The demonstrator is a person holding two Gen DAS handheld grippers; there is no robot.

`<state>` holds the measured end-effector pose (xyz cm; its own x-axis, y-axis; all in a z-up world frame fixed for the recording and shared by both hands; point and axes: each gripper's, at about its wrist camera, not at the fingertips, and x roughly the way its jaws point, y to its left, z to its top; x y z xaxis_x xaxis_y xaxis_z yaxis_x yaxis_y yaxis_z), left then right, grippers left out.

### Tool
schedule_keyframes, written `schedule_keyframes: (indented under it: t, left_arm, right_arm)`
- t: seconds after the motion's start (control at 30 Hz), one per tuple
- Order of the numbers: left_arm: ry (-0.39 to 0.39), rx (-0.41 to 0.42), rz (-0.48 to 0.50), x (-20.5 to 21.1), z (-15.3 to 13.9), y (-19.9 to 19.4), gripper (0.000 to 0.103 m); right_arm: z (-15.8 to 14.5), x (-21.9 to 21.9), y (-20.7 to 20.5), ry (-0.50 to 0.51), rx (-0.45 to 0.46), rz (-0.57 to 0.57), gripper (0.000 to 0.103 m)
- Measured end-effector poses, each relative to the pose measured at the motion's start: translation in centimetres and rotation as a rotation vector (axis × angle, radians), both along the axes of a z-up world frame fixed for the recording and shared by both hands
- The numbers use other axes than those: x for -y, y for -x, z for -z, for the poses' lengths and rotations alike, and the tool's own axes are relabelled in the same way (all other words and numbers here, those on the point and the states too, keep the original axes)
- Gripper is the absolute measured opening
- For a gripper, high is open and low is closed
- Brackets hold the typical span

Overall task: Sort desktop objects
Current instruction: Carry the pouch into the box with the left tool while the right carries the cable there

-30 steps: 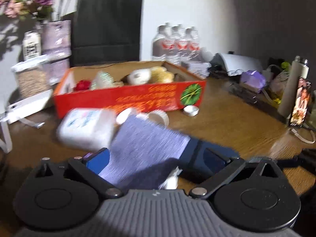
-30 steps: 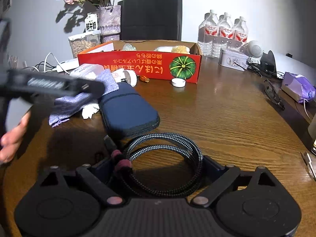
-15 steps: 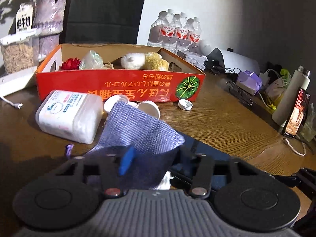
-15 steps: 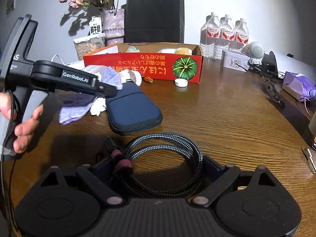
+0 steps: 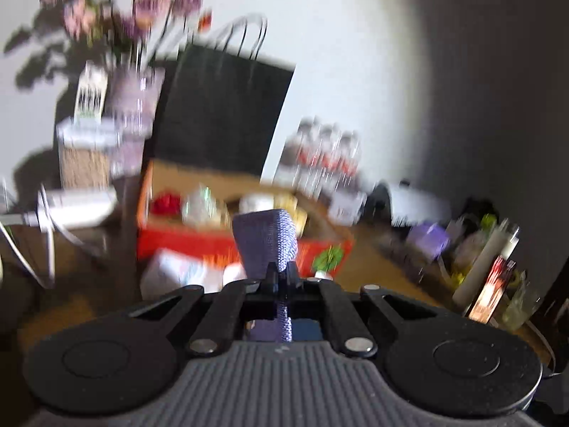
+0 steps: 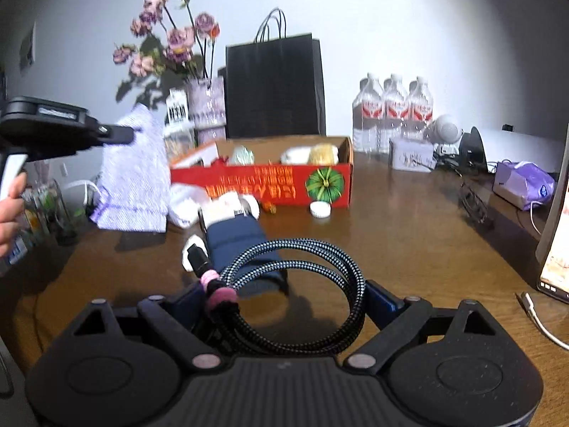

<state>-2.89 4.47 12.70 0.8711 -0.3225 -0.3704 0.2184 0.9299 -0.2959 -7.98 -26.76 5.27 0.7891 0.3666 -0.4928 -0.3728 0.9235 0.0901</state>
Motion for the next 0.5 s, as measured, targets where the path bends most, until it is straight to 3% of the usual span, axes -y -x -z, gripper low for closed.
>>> schedule_keyframes:
  t: [0.13,0.27,0.4,0.5]
  left_arm:
    - [-0.004,0.079,-0.012,-0.7,-2.8,1.0,0.005]
    - [-0.023,0.098,-0.026,-1.1,-3.9,-0.1,0.005]
    - [-0.04,0.138,-0.024,-1.8,-6.0,-3.2,0.004]
    - [-0.109,0.155,-0.044,-1.8,-7.4,-7.3,0.005]
  right_arm:
    - [-0.9,-0.7,-0.6,0.006,0.033,0.003,0.092]
    - [-2.1,-1.3,-2.2,0.007,0.063,-0.008,0.092]
    - [-4.2,-1.9,-5.8,0.008,0.104,-0.022,0.092]
    - [-6.2,-3.0,-10.5,0.002,0.127,-0.035,0.092]
